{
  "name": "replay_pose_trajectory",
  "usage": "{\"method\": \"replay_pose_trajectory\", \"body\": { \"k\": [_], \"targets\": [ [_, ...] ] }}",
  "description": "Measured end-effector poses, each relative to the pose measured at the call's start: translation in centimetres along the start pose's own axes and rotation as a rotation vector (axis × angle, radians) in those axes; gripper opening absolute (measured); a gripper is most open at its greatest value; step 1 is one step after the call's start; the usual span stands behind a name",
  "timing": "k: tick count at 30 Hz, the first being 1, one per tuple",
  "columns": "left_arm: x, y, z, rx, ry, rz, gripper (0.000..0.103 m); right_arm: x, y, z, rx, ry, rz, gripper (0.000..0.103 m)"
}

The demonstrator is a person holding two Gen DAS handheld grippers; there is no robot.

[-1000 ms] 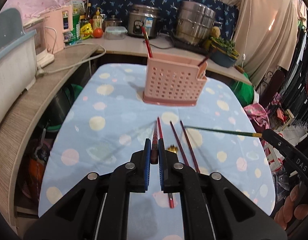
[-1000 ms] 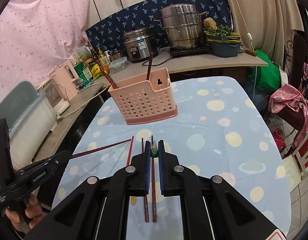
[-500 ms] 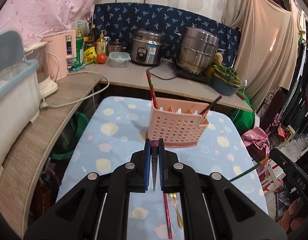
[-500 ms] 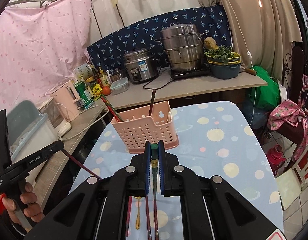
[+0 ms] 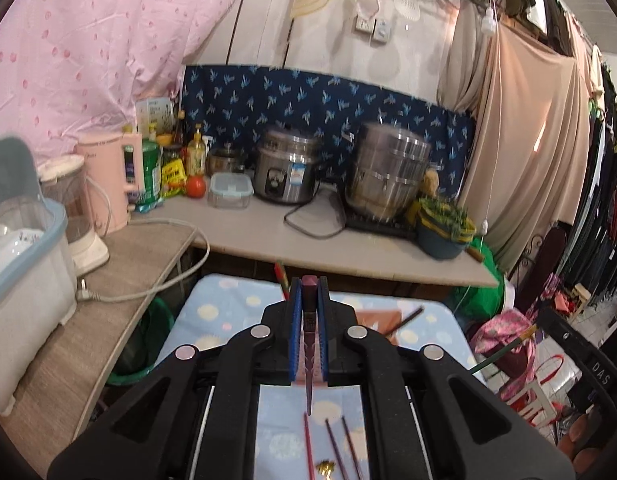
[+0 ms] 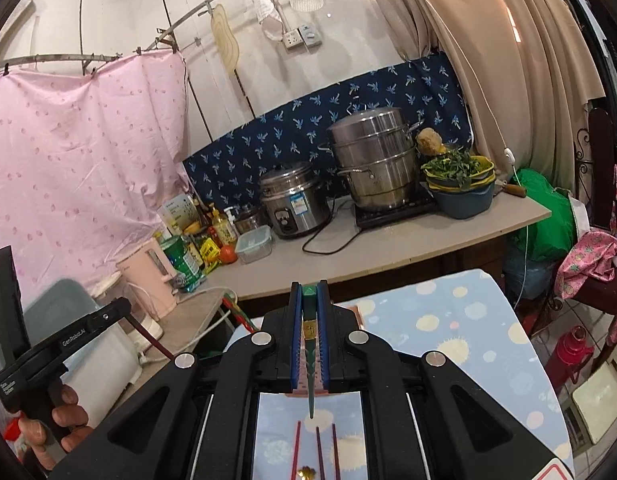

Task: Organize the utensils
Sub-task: 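Lift both chopsticks, lower them into the pink holder and open both tools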

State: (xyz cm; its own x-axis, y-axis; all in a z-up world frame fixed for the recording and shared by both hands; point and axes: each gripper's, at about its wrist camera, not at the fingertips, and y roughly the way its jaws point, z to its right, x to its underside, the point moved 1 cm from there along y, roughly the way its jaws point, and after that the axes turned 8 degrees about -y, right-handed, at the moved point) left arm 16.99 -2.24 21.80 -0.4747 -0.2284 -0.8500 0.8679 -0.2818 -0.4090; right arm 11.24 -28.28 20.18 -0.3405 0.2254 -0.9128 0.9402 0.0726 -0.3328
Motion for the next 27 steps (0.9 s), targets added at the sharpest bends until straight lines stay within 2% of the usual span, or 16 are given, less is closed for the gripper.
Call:
{"method": "replay_pose_trajectory", "body": {
  "k": [7, 10, 20, 27],
  "targets": [
    [-5.0, 0.4, 1.8, 0.025, -0.021, 0.146, 0.007, -4.1, 2.3, -0.3, -0.038, 0.029, 0.097, 0.007],
    [-6.2, 2.0, 1.8, 0.030, -0.039, 0.162, 0.007, -5.0, 3.8, -0.4, -0.031, 0.036, 0.123, 0.007],
    [-5.8, 6.5, 1.5, -0.003, -0.036, 0.140, 0.007, -6.7, 8.4, 0.3, -0.005, 0.061, 0.138, 0.007],
    [-4.1, 9.3, 0.7, -0.022, -0.037, 0.090, 0.007, -5.0, 11.6, 0.7, 0.031, 0.039, 0.087, 0.007]
  ]
}}
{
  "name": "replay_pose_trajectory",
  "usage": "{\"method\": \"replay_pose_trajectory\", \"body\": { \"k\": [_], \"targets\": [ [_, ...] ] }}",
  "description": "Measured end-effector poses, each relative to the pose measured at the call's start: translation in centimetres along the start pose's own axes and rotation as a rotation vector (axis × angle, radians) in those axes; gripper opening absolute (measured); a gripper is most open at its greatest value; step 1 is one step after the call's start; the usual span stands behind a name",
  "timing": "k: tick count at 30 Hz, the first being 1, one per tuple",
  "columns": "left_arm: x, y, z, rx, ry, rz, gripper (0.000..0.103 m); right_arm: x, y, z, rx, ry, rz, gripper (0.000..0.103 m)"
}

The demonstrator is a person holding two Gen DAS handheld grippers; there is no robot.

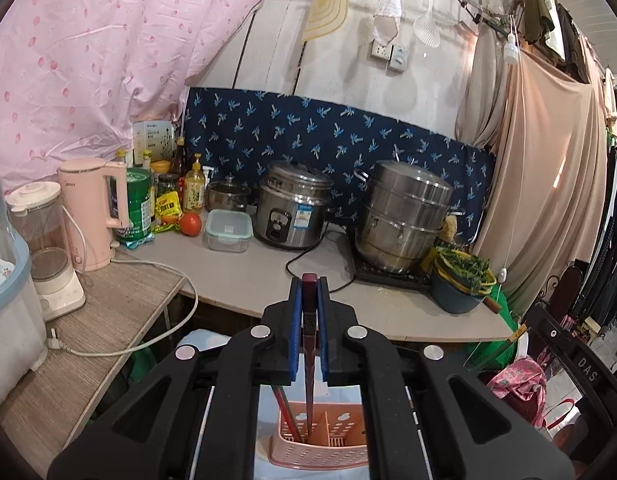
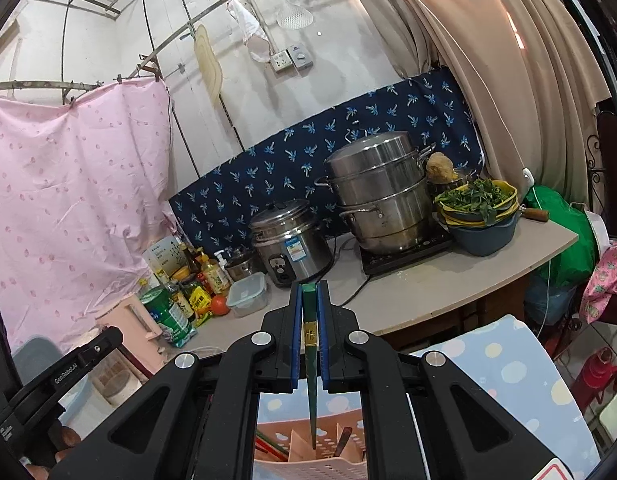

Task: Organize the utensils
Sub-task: 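Lift both chopsticks, lower them into the pink holder and open both tools, then move both open tools back down to the remaining chopsticks and gold spoon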

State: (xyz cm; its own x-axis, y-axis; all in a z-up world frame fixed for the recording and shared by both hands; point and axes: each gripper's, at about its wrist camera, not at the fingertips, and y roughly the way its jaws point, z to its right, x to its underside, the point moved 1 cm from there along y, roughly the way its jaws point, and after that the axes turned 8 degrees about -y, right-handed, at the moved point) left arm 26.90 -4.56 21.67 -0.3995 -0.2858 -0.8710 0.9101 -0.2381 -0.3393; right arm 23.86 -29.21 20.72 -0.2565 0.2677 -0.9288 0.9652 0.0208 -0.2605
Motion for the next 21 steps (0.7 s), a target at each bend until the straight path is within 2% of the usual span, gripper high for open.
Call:
{"method": "replay_pose_trajectory", "body": {
  "k": [7, 11, 16, 18, 20, 21],
  "targets": [
    [2.6, 2.5, -1.6, -0.018, -0.020, -0.078, 0.007, 3.5, 2.2, 0.2, 0.015, -0.016, -0.090, 0.007],
    [3.4, 3.2, -2.4, -0.032, -0.036, -0.105, 0.008, 4.6, 2.3, 0.3, 0.018, -0.021, -0.112, 0.007],
    [3.9, 3.0, -2.8, -0.040, -0.041, -0.115, 0.010, 5.2, 1.9, 0.5, 0.020, -0.019, -0.122, 0.012],
    [4.0, 2.8, -2.8, -0.038, -0.054, -0.128, 0.028, 5.4, 1.6, 0.6, 0.015, -0.013, -0.129, 0.013],
    [4.1, 2.3, -3.0, -0.044, -0.065, -0.118, 0.038, 5.5, 1.2, 0.6, 0.012, -0.014, -0.132, 0.013],
    [4.1, 2.0, -3.0, -0.044, -0.066, -0.112, 0.038, 5.5, 0.9, 0.5, 0.010, -0.016, -0.131, 0.014]
  ]
}}
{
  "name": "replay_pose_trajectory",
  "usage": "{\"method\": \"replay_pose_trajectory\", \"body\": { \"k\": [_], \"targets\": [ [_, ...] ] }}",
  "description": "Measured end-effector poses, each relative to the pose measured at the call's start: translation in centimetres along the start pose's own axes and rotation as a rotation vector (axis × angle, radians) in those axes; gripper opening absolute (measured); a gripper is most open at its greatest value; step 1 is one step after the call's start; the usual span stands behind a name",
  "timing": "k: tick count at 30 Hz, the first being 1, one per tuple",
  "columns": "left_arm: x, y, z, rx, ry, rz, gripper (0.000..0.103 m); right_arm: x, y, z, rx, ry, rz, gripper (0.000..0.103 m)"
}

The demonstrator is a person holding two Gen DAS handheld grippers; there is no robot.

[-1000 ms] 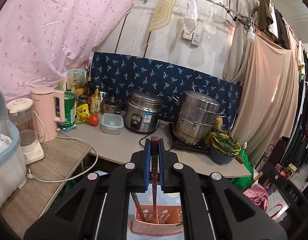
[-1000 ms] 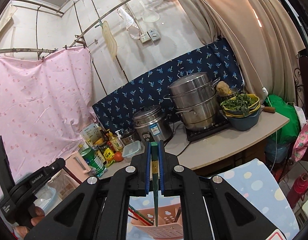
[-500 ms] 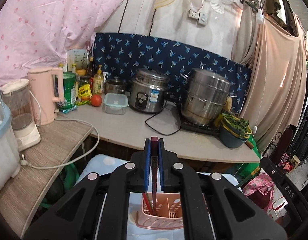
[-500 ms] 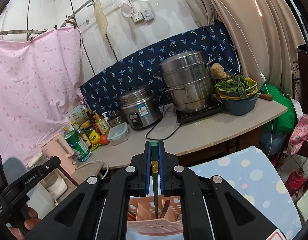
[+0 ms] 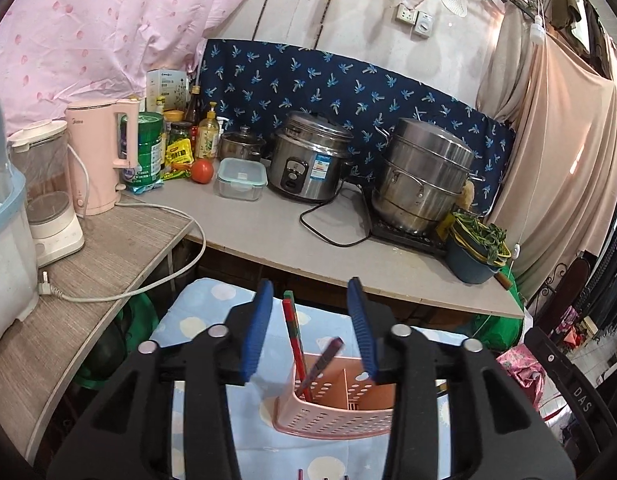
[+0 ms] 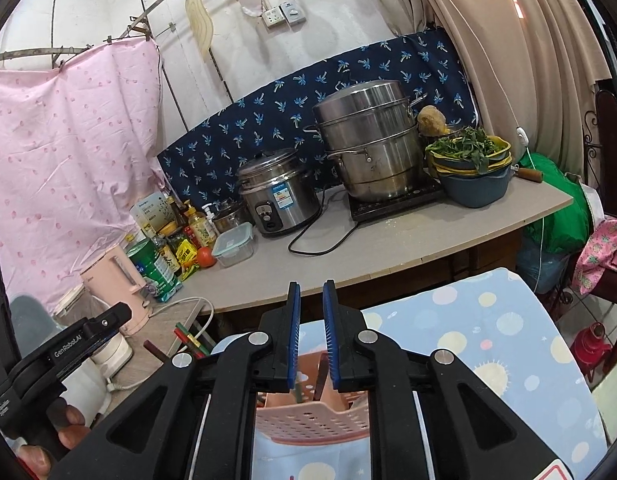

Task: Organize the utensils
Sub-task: 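Move both open tools back down to the remaining chopsticks and gold spoon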

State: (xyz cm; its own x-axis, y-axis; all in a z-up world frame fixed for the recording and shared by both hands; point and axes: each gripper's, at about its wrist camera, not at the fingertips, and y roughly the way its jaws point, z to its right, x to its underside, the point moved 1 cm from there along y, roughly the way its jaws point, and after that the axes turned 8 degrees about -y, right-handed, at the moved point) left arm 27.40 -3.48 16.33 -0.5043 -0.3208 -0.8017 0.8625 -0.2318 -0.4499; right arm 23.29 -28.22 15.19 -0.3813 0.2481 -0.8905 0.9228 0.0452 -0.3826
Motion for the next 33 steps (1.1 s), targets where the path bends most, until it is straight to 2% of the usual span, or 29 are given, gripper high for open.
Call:
{"method": "replay_pose_trajectory", "body": {
  "k": [6, 8, 12, 28, 33],
  "targets": [
    [0.7, -1.5, 0.2, -0.001, 0.013, -0.005, 0.038, 1.0, -2.0, -0.4, -0.016, -0.017, -0.007, 0.016],
    [1.2, -2.0, 0.2, -0.005, 0.021, -0.012, 0.038, 1.6, -2.7, -0.5, -0.024, -0.022, -0.019, 0.019],
    [2.9, -3.1, 0.0, -0.007, 0.039, -0.044, 0.038, 3.6, -4.3, -0.2, -0.044, -0.007, -0.057, 0.020],
    [15.8, -5.9, -3.8, -0.084, 0.104, -0.268, 0.039, 17.9, -9.7, 0.9, -0.039, -0.055, -0.325, 0.020],
    [19.0, -6.3, -4.7, -0.107, 0.121, -0.323, 0.039, 21.1, -10.3, 1.0, -0.026, -0.083, -0.386, 0.020]
  ]
}}
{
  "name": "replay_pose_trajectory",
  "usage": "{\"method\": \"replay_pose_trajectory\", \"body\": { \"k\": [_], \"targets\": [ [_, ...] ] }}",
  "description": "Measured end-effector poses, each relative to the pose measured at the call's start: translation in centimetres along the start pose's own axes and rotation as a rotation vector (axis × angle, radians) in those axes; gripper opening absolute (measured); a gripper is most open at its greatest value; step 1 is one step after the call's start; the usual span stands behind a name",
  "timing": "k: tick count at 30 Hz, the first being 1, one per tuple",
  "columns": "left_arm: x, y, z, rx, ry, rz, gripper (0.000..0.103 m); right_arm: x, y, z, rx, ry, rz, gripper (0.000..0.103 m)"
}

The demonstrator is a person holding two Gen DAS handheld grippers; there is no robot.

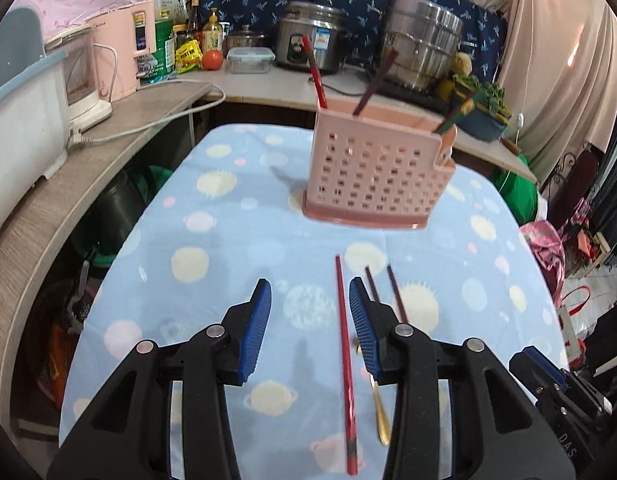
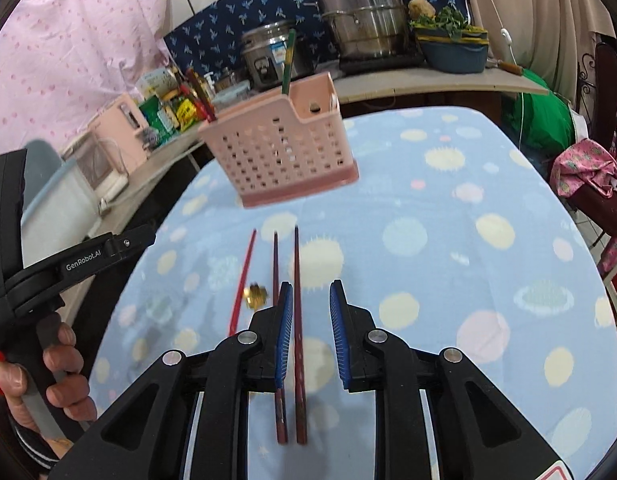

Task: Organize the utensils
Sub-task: 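Move both open tools back down to the remaining chopsticks and gold spoon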

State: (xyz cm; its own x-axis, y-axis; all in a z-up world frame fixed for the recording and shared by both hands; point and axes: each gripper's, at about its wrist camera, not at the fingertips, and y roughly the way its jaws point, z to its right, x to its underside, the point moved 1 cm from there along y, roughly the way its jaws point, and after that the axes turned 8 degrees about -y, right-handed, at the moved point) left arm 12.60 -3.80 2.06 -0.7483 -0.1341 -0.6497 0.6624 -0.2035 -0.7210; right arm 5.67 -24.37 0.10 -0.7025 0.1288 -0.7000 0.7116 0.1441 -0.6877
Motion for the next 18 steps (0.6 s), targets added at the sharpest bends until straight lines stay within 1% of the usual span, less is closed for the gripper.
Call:
{"method": "replay_pose_trajectory", "body": {
  "k": [8, 13, 18],
  "targets": [
    [3.9, 1.1, -0.5, -0.026, 0.033, -0.077, 0.039, 4.0, 1.4, -0.2, 0.001, -0.010, -0.088, 0.020],
    [6.0, 1.9, -1.0, -0.039, 0.033, -0.126, 0.039, 5.4, 1.9, -1.1, 0.010, -0.040, -0.118, 0.020],
    [7.4, 2.2, -1.5, -0.046, 0.039, -0.155, 0.039, 6.2, 2.3, -1.8, 0.002, -0.057, -0.139, 0.020]
  ]
}}
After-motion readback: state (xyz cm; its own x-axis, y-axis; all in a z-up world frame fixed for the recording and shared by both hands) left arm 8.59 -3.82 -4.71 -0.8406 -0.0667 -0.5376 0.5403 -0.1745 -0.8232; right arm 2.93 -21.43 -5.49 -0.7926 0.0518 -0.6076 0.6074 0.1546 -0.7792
